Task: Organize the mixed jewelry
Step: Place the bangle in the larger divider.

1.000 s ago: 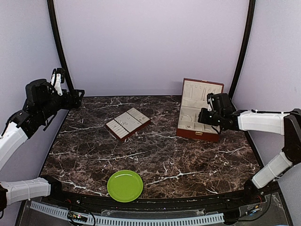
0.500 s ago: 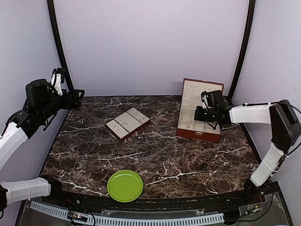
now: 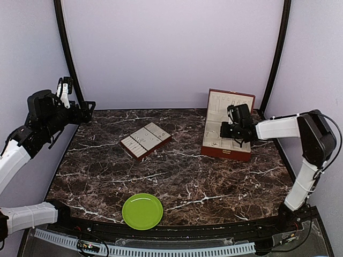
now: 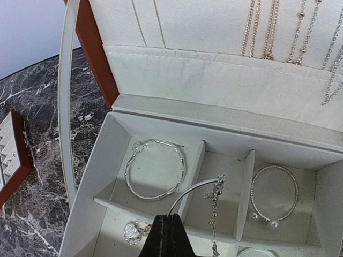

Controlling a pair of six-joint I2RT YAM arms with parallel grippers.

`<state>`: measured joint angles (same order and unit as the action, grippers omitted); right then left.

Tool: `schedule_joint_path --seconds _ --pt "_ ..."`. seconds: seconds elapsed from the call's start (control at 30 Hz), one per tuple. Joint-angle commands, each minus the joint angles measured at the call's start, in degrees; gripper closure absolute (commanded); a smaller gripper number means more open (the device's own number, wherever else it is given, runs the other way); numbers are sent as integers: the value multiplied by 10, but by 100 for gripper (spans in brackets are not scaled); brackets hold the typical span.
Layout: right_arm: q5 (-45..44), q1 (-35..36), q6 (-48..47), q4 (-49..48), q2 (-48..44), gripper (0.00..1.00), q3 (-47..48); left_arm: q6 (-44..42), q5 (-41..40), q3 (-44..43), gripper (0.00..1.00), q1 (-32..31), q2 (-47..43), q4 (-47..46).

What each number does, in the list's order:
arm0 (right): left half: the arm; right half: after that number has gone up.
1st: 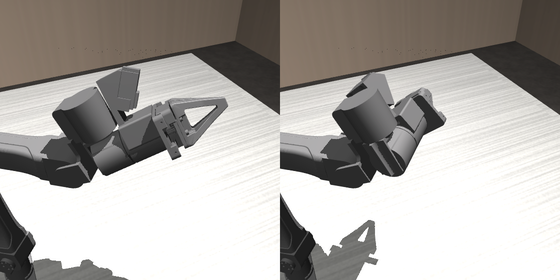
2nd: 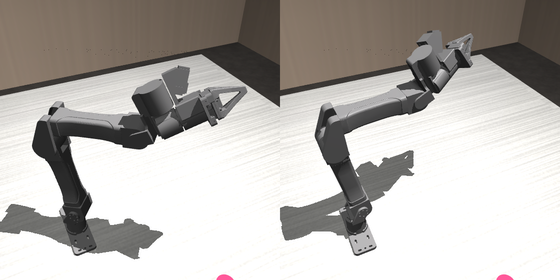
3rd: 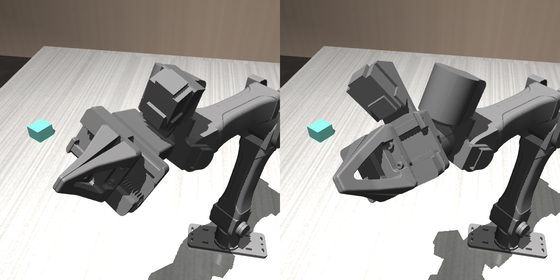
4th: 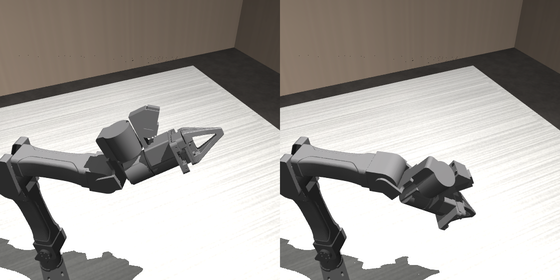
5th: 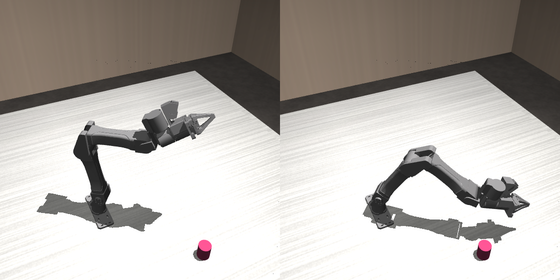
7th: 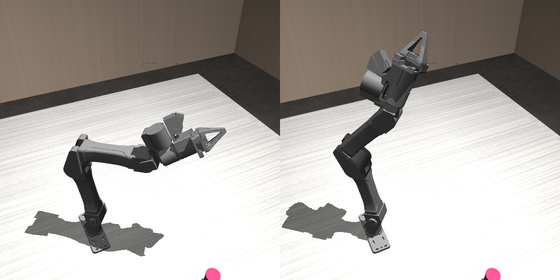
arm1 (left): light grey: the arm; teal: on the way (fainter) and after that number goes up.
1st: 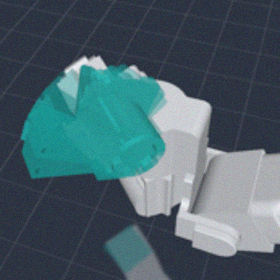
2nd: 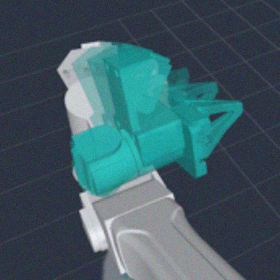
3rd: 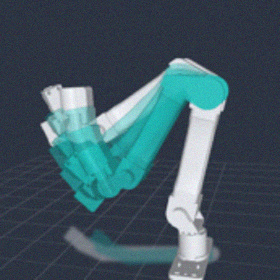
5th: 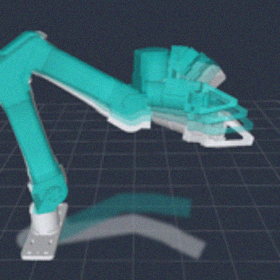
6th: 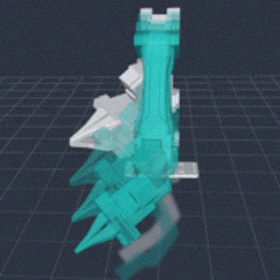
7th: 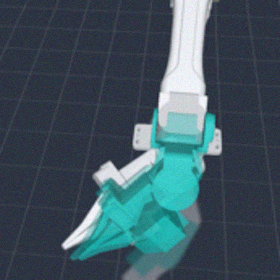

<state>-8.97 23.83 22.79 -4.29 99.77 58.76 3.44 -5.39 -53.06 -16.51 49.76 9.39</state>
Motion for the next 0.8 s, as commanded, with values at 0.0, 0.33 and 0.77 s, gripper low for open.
schedule_joint_path --seconds 0.0,0.33,0.77 --pt "-19 -5 -20 -25 25 100 25 4 5 9 1 -2 -10 -16" --pt "-74 -5 -5 -11 61 100 39 1 2 9 1 -2 -14 -16" --pt "-96 -9 14 15 94 100 62 -2 0 9 1 -2 -15 -16"
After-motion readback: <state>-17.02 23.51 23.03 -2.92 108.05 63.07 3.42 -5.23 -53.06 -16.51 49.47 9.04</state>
